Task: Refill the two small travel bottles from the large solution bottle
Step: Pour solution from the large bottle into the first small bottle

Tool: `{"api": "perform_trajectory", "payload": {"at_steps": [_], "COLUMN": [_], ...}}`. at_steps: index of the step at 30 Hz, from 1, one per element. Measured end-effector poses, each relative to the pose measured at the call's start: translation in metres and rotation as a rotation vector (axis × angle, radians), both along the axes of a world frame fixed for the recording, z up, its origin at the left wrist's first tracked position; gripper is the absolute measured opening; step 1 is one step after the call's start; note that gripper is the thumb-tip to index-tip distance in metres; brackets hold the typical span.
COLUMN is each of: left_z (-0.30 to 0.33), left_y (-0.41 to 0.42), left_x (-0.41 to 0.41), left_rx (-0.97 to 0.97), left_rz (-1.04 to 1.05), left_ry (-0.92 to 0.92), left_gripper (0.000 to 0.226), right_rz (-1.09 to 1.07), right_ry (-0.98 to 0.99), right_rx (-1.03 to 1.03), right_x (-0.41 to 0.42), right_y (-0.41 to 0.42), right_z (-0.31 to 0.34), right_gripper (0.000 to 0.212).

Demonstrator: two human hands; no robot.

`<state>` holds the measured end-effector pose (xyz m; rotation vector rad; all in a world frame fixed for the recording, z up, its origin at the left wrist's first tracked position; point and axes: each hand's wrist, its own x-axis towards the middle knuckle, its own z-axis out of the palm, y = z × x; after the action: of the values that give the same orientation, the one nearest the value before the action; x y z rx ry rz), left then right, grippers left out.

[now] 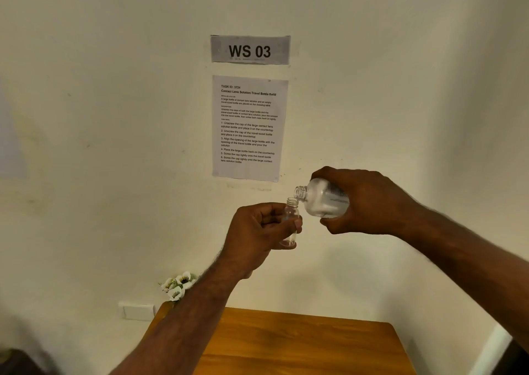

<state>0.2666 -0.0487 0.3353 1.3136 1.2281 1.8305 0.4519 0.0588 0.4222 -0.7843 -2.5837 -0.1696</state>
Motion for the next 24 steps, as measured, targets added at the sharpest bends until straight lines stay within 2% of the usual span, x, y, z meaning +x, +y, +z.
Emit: {"api": "perform_trajectory", "payload": {"at_steps": [8, 24], "left_z": [0.001, -0.001], "left_y": [0.001, 0.004], "left_x": [0.0, -0.006], "left_rx": [0.012, -0.006], "left_rz": [-0.014, 0.006], "left_ry": [-0.014, -0.001], "left_gripper": [0.018, 0.025], "right_rz": [-0.012, -0.01], "right_ry": [-0.082, -0.174], "right_rx": [0.057, 0.123], "right_x": [-0.002, -0.011], "right_y": [0.0, 0.003], "right_z": [0.013, 0.023], "right_gripper": [0.07, 0.073]}}
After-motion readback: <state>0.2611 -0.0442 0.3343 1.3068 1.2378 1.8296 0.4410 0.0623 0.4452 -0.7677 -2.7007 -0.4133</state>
